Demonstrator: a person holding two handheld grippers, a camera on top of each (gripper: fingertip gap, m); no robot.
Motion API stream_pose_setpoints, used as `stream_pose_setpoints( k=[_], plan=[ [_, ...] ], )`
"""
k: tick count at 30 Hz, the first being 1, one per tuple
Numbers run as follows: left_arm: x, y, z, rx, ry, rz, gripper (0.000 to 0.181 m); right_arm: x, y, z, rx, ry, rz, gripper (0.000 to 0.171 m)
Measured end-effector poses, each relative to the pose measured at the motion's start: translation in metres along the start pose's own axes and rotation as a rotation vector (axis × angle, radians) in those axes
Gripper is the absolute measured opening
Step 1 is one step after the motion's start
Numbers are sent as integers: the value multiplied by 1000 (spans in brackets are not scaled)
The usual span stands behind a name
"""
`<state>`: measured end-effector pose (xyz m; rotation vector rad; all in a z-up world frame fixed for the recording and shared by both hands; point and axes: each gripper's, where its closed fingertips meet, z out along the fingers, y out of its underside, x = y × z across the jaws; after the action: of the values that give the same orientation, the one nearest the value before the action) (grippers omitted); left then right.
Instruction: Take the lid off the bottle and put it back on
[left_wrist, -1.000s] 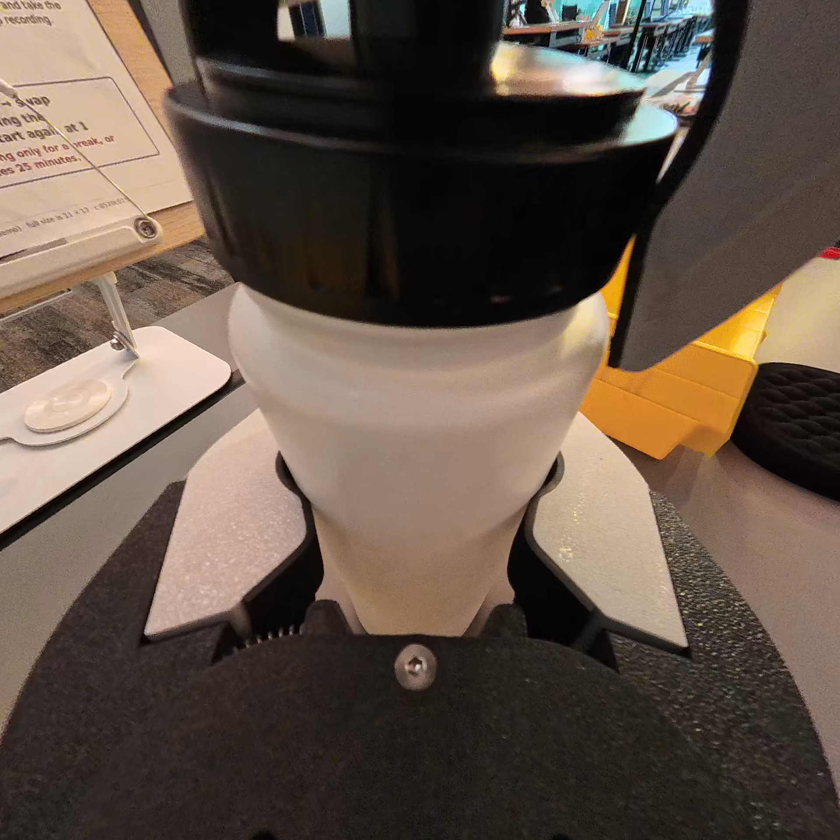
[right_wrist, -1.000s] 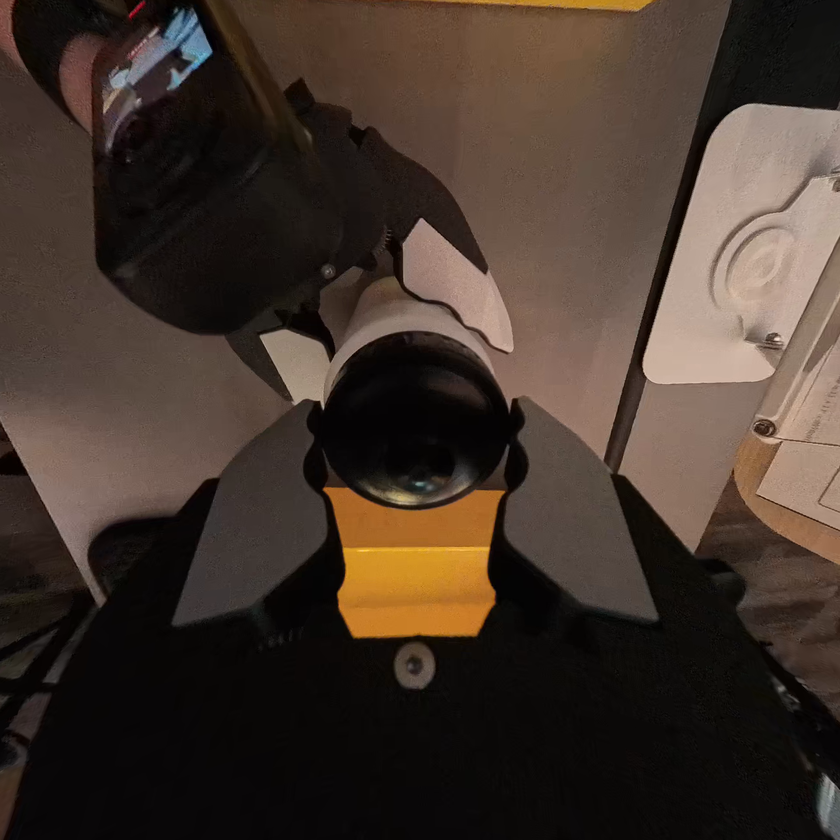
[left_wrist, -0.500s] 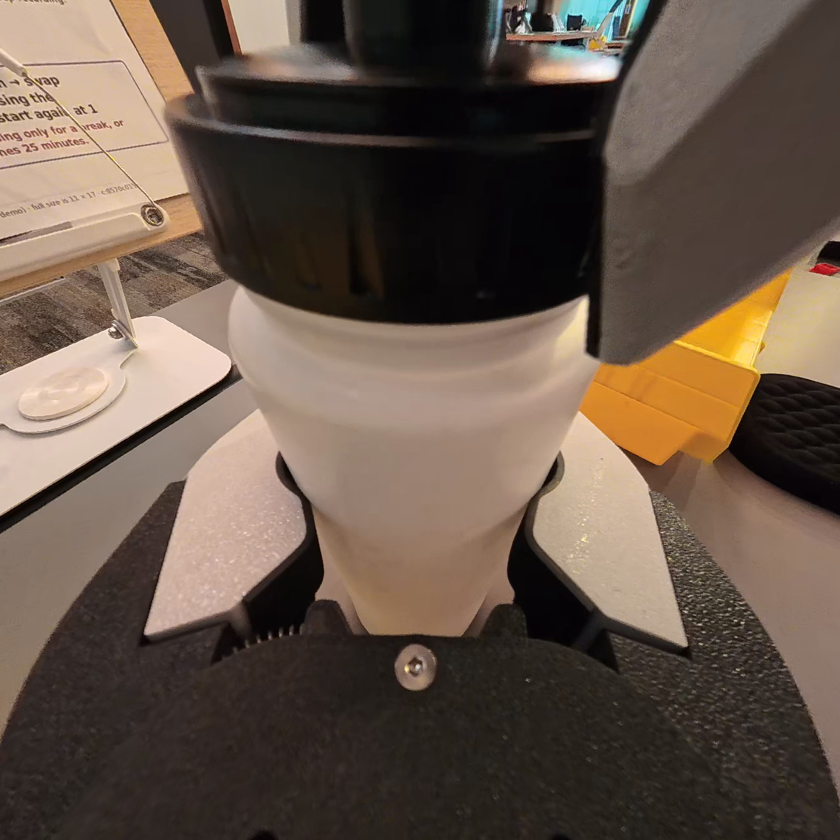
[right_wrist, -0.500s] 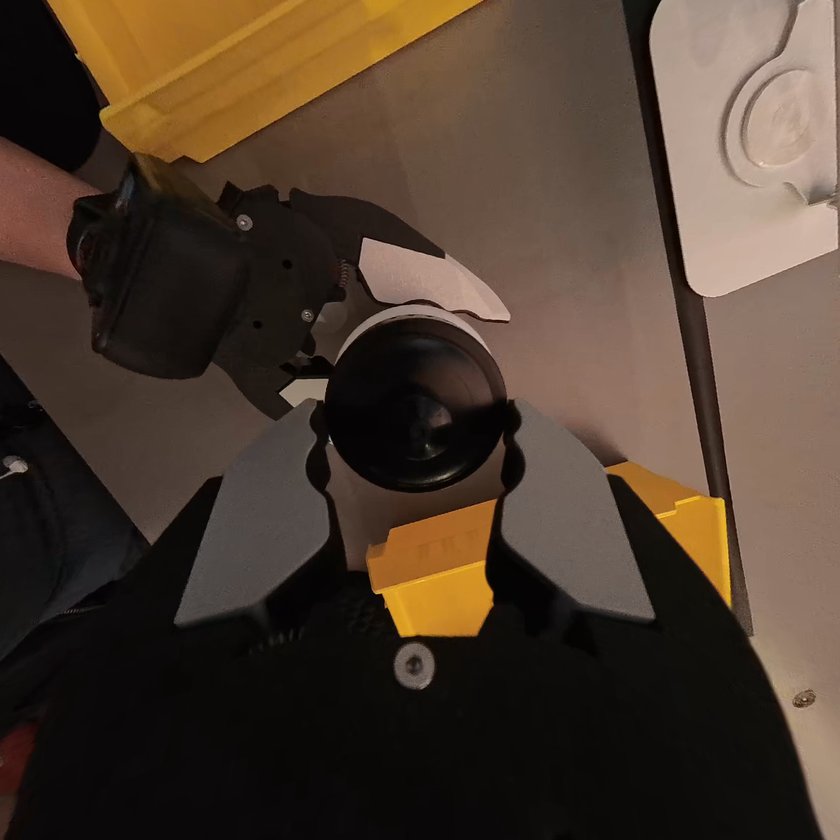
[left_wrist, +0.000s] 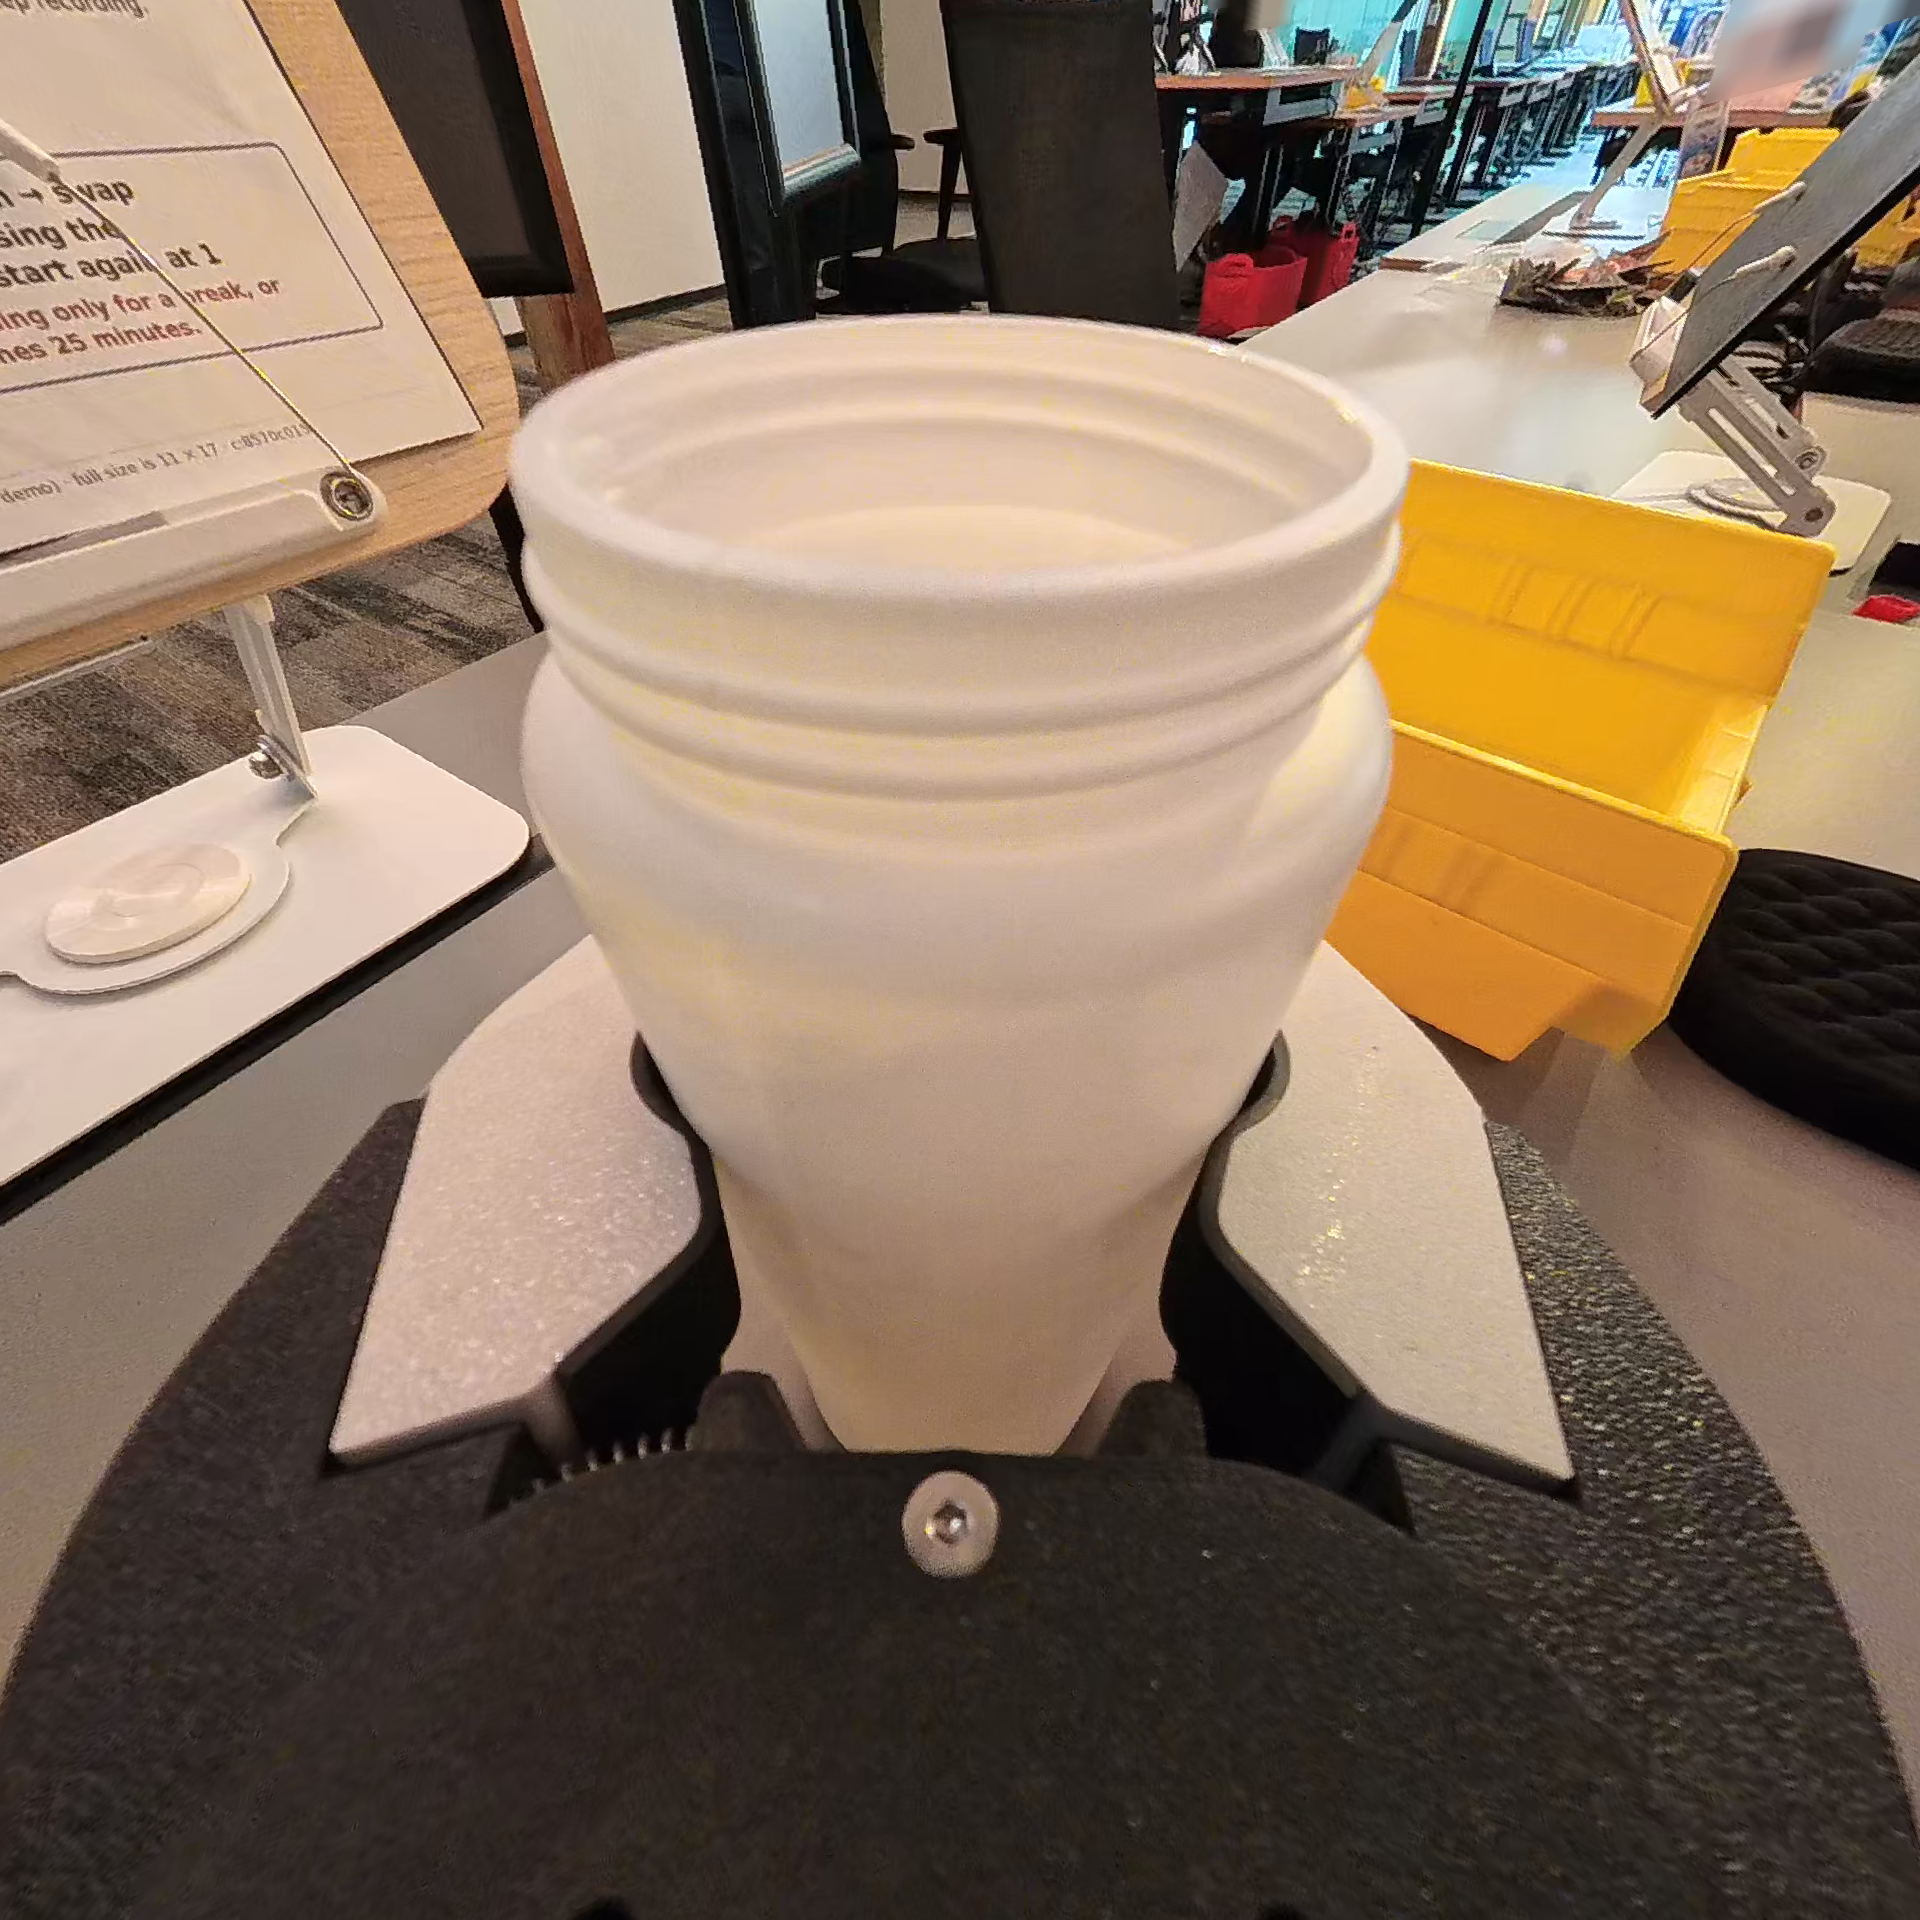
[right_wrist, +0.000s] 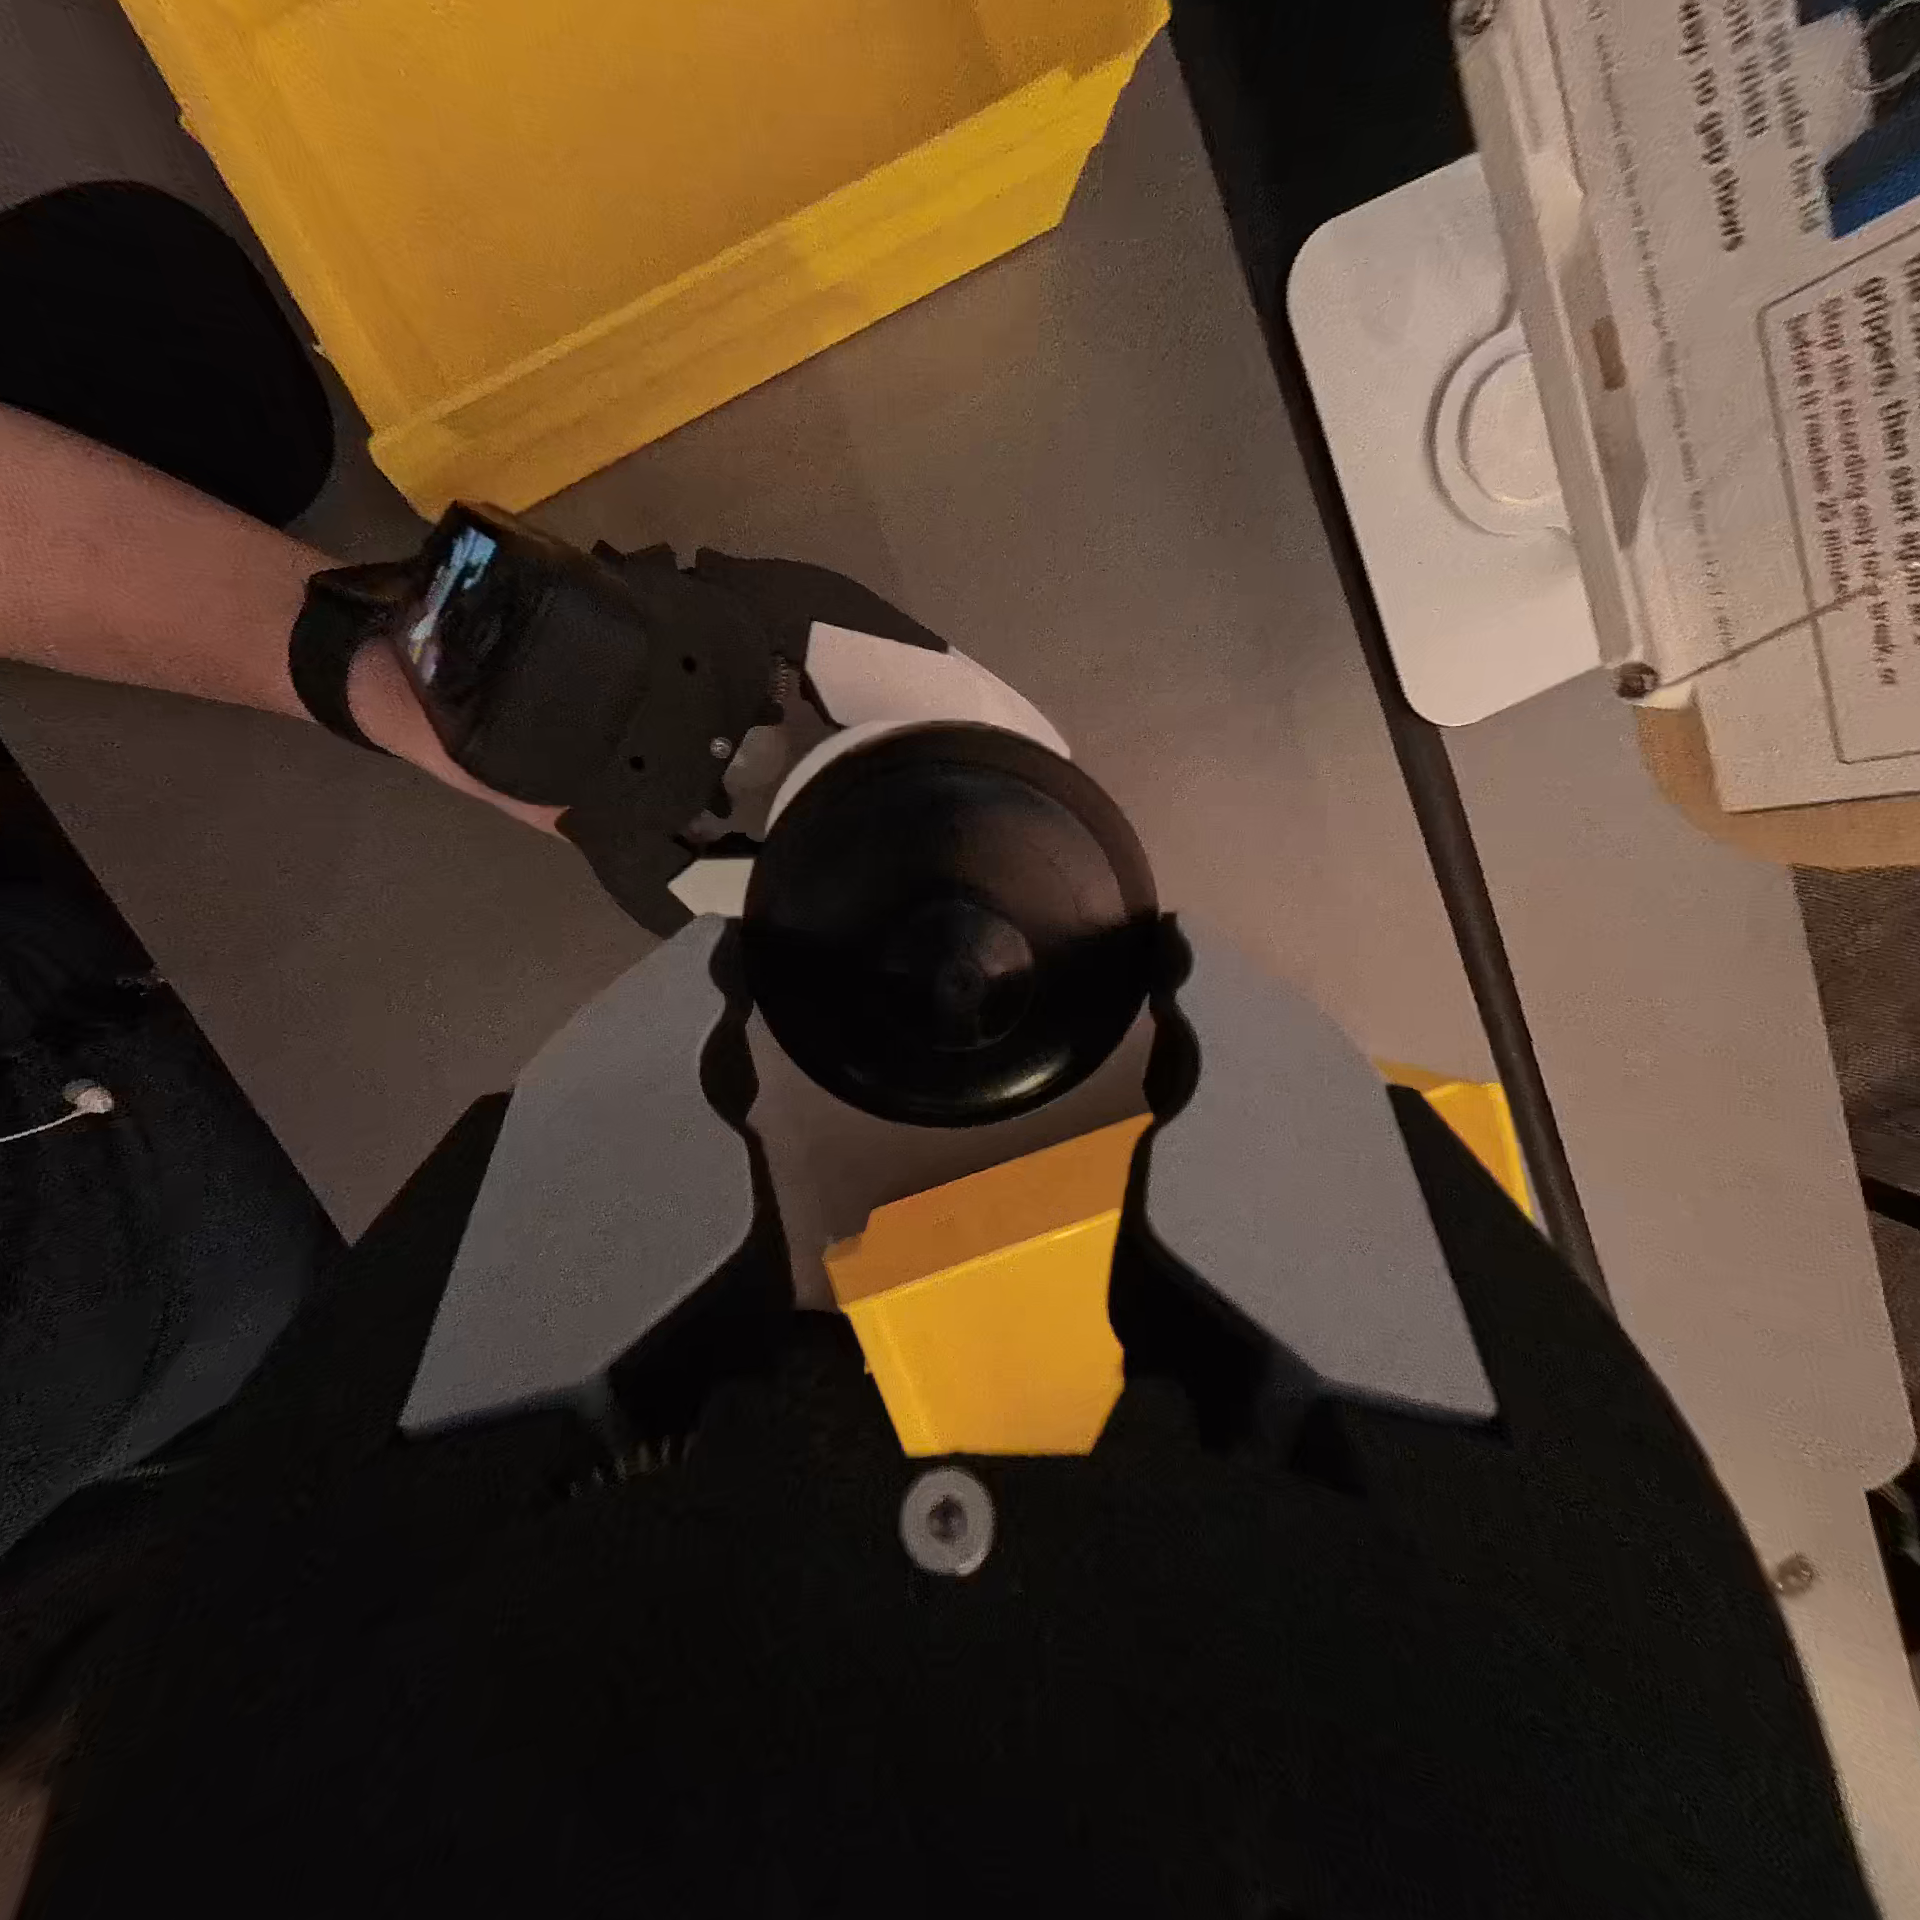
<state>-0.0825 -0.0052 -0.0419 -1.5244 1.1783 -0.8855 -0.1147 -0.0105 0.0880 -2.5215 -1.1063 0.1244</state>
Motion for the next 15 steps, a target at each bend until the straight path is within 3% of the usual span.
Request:
stream_pose_setpoints(
  k=[4,8,11,15],
  plan=[
    [0,0,0,-2,0,-1,104,23,31,-18,33,36,90,75],
    [0,0,0,-2,-3,2,104,102,130,-26,46,151,408,75],
    [0,-1,1,-3,-3,6,104,144,218,3,-47,193,639,75],
    [0,-1,1,-1,-5,8,104,160,285,56,-195,230,772,75]
  ],
)
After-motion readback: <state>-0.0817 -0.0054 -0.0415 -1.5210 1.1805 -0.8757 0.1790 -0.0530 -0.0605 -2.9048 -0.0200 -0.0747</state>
